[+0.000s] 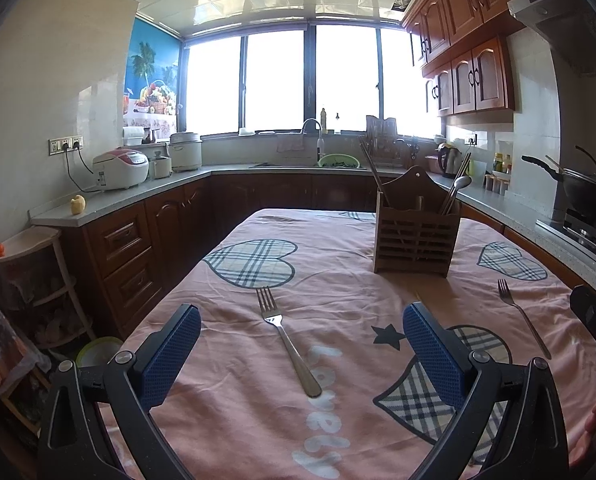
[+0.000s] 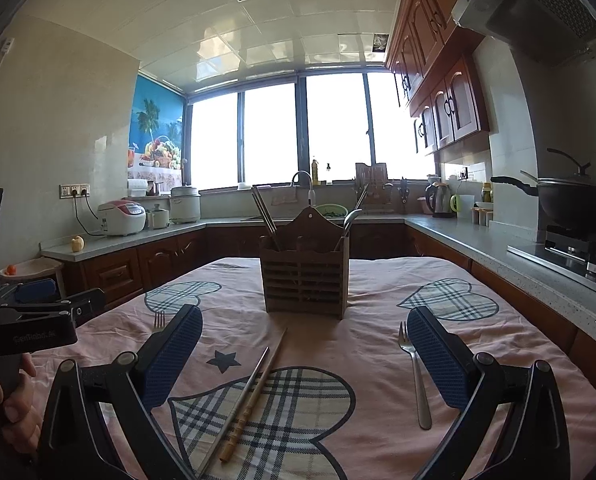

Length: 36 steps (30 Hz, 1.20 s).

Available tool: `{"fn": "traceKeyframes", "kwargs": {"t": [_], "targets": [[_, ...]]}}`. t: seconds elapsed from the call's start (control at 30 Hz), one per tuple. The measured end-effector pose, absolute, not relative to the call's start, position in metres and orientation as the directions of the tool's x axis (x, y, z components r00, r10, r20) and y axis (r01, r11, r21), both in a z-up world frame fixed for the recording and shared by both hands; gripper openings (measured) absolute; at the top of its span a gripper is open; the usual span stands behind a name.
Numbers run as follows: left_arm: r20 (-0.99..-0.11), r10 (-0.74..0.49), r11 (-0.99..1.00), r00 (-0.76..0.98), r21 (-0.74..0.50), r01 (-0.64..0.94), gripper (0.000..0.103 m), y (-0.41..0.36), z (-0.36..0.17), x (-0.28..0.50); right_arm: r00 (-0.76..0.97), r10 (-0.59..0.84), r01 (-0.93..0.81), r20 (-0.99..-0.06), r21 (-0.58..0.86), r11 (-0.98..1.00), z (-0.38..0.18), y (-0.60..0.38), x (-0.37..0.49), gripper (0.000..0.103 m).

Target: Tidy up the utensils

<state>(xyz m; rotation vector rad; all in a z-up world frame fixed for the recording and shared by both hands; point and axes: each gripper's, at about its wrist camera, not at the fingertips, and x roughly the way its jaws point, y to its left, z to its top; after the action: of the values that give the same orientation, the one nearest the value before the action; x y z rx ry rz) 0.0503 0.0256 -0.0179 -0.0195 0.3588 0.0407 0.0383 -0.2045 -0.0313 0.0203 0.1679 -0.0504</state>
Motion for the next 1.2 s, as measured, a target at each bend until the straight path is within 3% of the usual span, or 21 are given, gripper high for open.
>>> {"fn": "traceKeyframes", "kwargs": {"t": [1.2], "targets": [[-0.324,0.026,1.000,0.946,-0.002,-0.028,0.102,0.015,-0.019,0.039,0.987,-0.052,0.056,-0.150,0.023,0.998,-0.029,-0.204,0.033,0.103]]}}
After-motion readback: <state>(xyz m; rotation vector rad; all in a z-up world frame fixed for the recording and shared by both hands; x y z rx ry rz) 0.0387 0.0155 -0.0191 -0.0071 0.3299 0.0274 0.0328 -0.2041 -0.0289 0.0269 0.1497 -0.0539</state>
